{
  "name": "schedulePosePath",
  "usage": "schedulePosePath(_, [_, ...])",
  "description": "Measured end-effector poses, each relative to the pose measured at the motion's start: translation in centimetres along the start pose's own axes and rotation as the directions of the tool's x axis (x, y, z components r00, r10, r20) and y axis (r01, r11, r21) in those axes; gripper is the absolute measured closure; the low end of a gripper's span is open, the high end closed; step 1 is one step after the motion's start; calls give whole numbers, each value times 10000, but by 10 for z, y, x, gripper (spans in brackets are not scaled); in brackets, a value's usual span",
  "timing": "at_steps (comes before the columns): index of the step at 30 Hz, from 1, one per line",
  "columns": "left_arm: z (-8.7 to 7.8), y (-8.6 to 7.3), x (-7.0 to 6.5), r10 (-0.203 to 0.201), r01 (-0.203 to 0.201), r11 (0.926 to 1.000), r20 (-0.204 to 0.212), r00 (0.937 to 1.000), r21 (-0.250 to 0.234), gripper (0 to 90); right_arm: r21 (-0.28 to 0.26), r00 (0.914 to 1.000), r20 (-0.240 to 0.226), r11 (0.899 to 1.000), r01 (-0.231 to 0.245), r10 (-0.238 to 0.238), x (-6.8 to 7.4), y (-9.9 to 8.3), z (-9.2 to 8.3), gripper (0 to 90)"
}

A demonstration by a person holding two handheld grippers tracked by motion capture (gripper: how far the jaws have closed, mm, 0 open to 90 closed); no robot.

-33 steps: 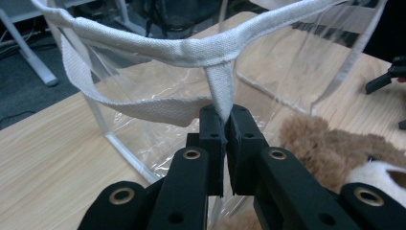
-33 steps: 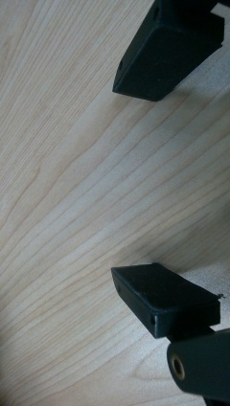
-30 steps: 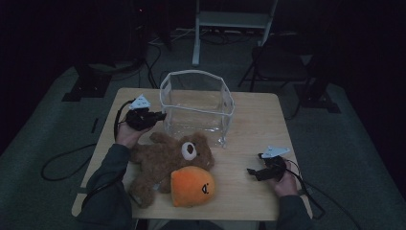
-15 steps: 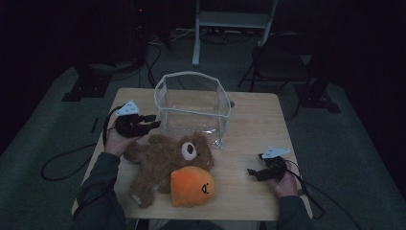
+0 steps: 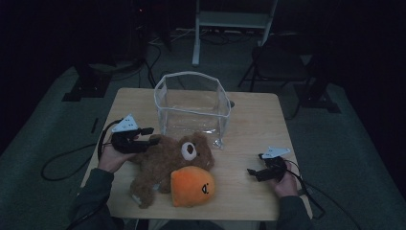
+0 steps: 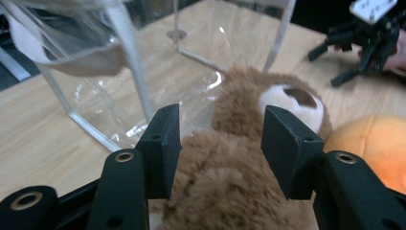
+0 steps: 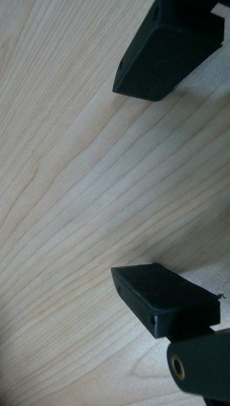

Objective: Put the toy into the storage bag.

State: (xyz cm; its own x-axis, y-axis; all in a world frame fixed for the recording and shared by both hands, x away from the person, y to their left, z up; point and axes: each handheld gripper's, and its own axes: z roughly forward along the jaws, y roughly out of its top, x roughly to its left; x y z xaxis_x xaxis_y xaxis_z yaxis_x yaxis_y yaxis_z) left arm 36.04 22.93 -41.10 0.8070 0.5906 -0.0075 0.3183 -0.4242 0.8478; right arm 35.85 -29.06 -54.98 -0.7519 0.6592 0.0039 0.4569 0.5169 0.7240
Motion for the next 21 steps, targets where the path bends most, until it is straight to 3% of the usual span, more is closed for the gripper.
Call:
schedulePosePath(13, [12, -1, -30, 742, -755, 9943, 197, 9970, 748, 401, 1, 10000, 6, 10000, 11, -11, 0, 0, 0, 119])
schedulePosePath(21, [20, -3, -35, 722, -747, 9922, 284, 9970, 994, 374, -1, 10000, 8, 10000, 15, -15, 0, 0, 0, 119])
